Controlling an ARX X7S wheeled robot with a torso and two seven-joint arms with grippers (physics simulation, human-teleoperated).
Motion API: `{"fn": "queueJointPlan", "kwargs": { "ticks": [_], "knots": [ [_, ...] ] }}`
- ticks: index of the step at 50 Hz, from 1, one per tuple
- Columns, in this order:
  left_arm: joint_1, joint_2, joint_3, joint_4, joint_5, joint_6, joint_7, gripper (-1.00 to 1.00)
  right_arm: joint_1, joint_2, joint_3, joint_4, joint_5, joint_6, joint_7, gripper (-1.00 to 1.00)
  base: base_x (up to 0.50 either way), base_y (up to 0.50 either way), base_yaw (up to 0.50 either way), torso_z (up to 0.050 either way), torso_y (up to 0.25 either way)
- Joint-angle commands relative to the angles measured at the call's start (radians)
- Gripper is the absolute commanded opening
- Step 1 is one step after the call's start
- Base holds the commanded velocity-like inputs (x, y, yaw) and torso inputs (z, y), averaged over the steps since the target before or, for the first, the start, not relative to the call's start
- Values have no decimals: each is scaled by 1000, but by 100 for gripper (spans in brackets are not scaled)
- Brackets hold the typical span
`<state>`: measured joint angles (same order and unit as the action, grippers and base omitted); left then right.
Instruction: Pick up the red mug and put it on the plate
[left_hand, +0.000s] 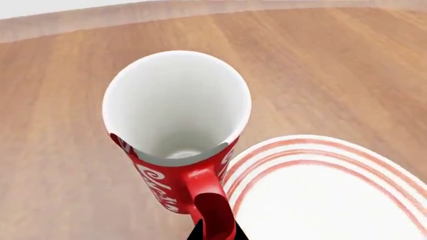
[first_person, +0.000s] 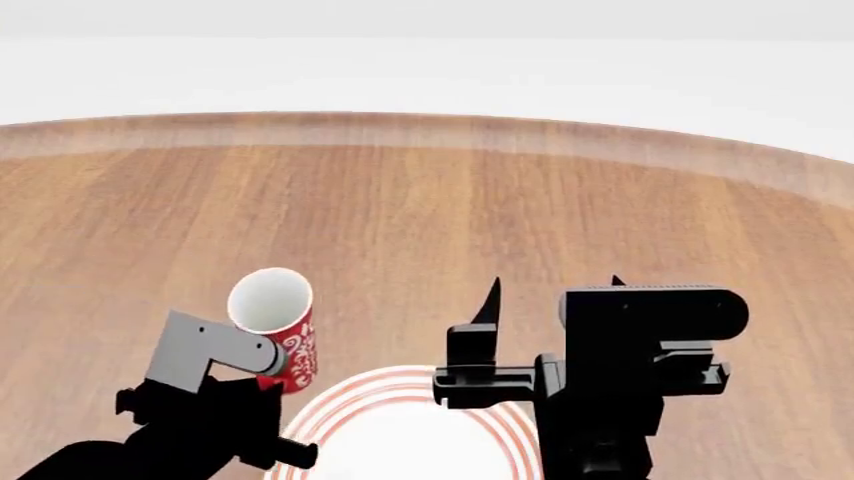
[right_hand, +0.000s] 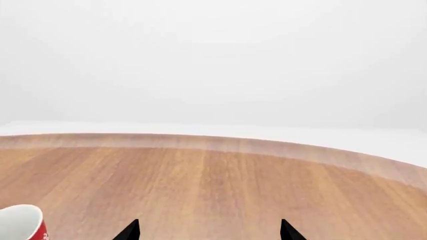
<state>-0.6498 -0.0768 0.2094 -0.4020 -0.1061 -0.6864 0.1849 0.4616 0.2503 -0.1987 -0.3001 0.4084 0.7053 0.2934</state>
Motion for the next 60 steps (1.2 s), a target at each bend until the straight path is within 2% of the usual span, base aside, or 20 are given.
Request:
{"fn": "queueJointPlan", "kwargs": {
  "ticks": [1,17,33,43,60],
  "knots": [
    [12,13,81,10,-9,13,38,-100,2,3,-1,-7,7,5,6,100,0,0,0,0,0],
    [-1,40,187,-73,-30,76,103,-100,5,6,1,-6,17,3,11,100,0,0,0,0,1],
    [-75,67,267,-278,-96,182,164,-100,4,8,-4,2,24,-2,13,100,0,0,0,0,0],
    [-121,70,339,-373,-187,203,143,-100,4,12,-2,-1,30,-3,16,100,0,0,0,0,0],
    [-192,74,551,-549,-385,264,121,-100,3,15,-4,1,37,-10,19,100,0,0,0,0,1]
  ]
}}
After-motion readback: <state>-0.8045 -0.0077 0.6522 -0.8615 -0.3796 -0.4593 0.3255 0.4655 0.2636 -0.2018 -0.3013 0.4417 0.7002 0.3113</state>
